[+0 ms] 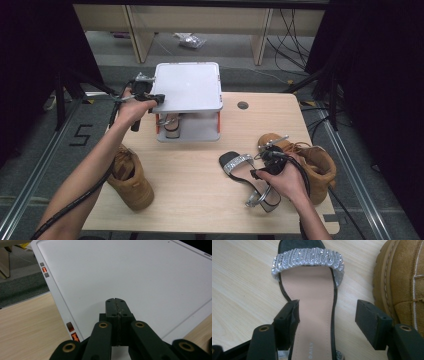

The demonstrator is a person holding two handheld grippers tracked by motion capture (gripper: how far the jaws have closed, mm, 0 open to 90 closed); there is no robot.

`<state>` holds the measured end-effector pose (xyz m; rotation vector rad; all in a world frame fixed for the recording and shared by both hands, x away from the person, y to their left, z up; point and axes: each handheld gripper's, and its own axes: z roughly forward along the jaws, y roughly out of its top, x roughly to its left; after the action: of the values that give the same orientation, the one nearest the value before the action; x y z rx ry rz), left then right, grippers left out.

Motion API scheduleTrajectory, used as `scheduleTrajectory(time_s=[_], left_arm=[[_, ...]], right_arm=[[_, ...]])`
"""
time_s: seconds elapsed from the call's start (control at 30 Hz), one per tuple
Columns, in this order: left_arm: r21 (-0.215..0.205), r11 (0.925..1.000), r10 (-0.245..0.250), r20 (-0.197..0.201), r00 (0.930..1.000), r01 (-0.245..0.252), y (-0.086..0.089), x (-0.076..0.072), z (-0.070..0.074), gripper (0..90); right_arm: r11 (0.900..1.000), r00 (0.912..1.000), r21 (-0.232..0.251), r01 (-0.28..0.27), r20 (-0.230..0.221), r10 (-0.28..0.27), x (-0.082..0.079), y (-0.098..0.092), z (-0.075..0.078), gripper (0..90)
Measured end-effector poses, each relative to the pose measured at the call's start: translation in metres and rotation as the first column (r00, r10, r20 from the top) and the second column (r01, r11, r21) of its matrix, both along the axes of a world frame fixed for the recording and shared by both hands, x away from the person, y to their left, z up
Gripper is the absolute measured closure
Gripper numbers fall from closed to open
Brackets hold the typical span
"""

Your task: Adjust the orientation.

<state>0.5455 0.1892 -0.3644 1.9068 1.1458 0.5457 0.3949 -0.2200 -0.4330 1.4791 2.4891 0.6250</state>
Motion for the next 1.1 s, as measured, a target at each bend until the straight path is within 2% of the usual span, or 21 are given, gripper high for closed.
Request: scheduleTrajectory(time_s=[0.17,0.27,0.3,0.33,0.37,0.4,0.53,0.6,0.67,0.7,0.8,0.87,0.9,0.93,1.1], left_arm=[[-0.002,1.0,-0.001,0.0,1.0,0.001,0.0,0.0,0.0,89.5],[-0.003,1.0,-0.004,-0.006,1.0,0.004,0.001,0.0,0.0,89.5],[-0.006,1.0,-0.006,-0.01,0.9999,0.006,0.001,0.001,0.0,89.5],[-0.006,1.0,-0.007,-0.011,0.9999,0.007,0.001,0.001,0.0,89.5],[-0.005,1.0,-0.003,-0.006,1.0,0.003,0.001,0.0,0.0,89.4],[-0.004,1.0,-0.004,-0.007,1.0,0.004,0.001,0.0,0.0,89.5],[-0.006,1.0,-0.008,-0.013,0.9999,0.008,0.002,0.001,0.0,89.5],[-0.007,1.0,-0.007,-0.013,0.9999,0.007,0.002,0.001,0.0,89.5],[-0.007,1.0,-0.006,-0.011,0.9999,0.006,0.001,0.001,0.0,89.4],[-0.007,1.0,-0.007,-0.012,0.9999,0.006,0.001,0.001,0.0,89.5],[-0.009,0.9999,-0.005,-0.011,0.9999,0.005,0.002,0.001,0.0,89.5],[-0.011,0.9999,-0.005,-0.011,0.9999,0.005,0.002,0.0,0.0,89.5],[-0.012,0.9999,-0.004,-0.011,0.9999,0.004,0.002,0.0,0.0,89.5],[-0.012,0.9999,-0.004,-0.011,0.9999,0.004,0.002,0.0,0.0,89.5],[-0.008,0.9999,-0.007,-0.014,0.9999,0.007,0.001,0.001,0.0,89.5]], right_arm=[[0.999,0.9988,-0.026,-0.044,-0.023,0.044,0.002,0.001,-0.003,33.8],[0.997,0.9956,-0.039,-0.066,-0.069,0.063,0.004,0.004,-0.009,33.1],[0.997,0.9942,-0.046,-0.058,-0.093,0.054,0.004,0.005,-0.011,33.1],[0.995,0.9933,-0.056,-0.08,-0.088,0.075,0.006,0.004,-0.014,33.1],[0.995,0.9919,-0.062,-0.075,-0.108,0.068,0.005,0.005,-0.014,33.1],[0.993,0.9913,-0.069,-0.093,-0.1,0.086,0.007,0.004,-0.017,33.1],[0.994,0.9908,-0.068,-0.082,-0.113,0.074,0.007,0.006,-0.017,33.1],[0.995,0.9888,-0.065,-0.07,-0.136,0.061,0.005,0.008,-0.014,33.2],[0.993,0.9873,-0.048,-0.11,-0.12,0.104,0.006,0.008,-0.015,33.1],[0.994,0.9856,-0.055,-0.097,-0.144,0.088,0.005,0.01,-0.015,32.9],[0.99,0.9817,-0.061,-0.125,-0.152,0.115,0.006,0.01,-0.019,32.9],[0.992,0.9769,-0.074,-0.098,-0.197,0.082,0.006,0.011,-0.02,32.9],[0.987,0.9774,-0.071,-0.143,-0.167,0.13,0.008,0.008,-0.023,32.9],[0.992,0.976,-0.075,-0.098,-0.202,0.081,0.005,0.011,-0.022,33.0],[0.989,0.9689,-0.089,-0.115,-0.23,0.092,0.005,0.01,-0.026,34.1]])
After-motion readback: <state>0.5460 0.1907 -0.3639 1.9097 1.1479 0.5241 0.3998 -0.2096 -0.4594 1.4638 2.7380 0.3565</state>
